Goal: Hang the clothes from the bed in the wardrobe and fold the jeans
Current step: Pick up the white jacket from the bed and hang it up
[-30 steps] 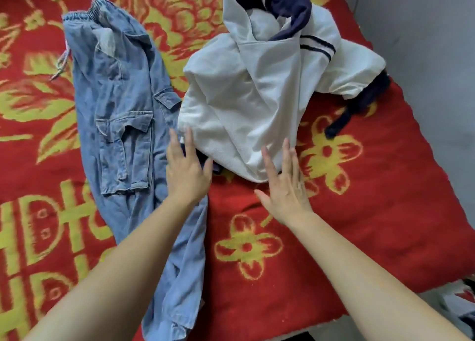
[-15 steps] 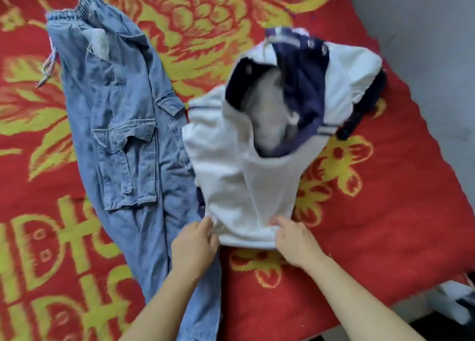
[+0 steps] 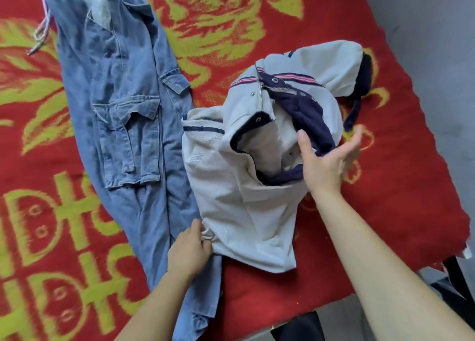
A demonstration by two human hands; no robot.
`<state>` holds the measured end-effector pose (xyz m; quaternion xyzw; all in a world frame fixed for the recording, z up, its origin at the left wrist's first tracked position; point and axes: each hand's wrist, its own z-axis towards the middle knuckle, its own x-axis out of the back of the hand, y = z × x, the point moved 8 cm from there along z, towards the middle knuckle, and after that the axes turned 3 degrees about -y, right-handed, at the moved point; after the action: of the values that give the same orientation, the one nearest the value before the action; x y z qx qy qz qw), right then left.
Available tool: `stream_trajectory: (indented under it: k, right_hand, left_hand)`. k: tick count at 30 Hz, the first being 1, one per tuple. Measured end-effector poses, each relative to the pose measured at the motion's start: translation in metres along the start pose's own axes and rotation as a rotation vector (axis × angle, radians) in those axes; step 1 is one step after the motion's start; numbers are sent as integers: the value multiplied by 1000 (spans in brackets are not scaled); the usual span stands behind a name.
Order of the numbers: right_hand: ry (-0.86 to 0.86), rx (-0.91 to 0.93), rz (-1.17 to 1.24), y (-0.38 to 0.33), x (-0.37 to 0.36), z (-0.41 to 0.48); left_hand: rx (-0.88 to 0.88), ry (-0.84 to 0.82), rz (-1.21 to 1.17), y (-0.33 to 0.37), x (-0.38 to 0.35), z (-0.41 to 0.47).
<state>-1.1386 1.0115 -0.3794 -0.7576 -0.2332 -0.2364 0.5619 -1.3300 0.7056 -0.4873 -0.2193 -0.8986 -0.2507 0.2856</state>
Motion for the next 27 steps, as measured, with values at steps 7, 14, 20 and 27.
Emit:
stream_trajectory:
  k: [7, 14, 20, 27]
  right_hand:
    - [-214, 286, -205, -21, -27, -19]
    - [-669, 46, -346, 66, -25, -111]
    - [-838, -280, -251, 97, 21, -137]
    - [-393, -251, -104, -2, 124, -99]
  left_hand:
    - [25, 135, -437, 7, 31, -14]
    - [-154, 385, -730, 103, 100, -18]
    - [35, 405, -610, 108, 114, -44]
    - [42, 485, -458, 105, 206, -120]
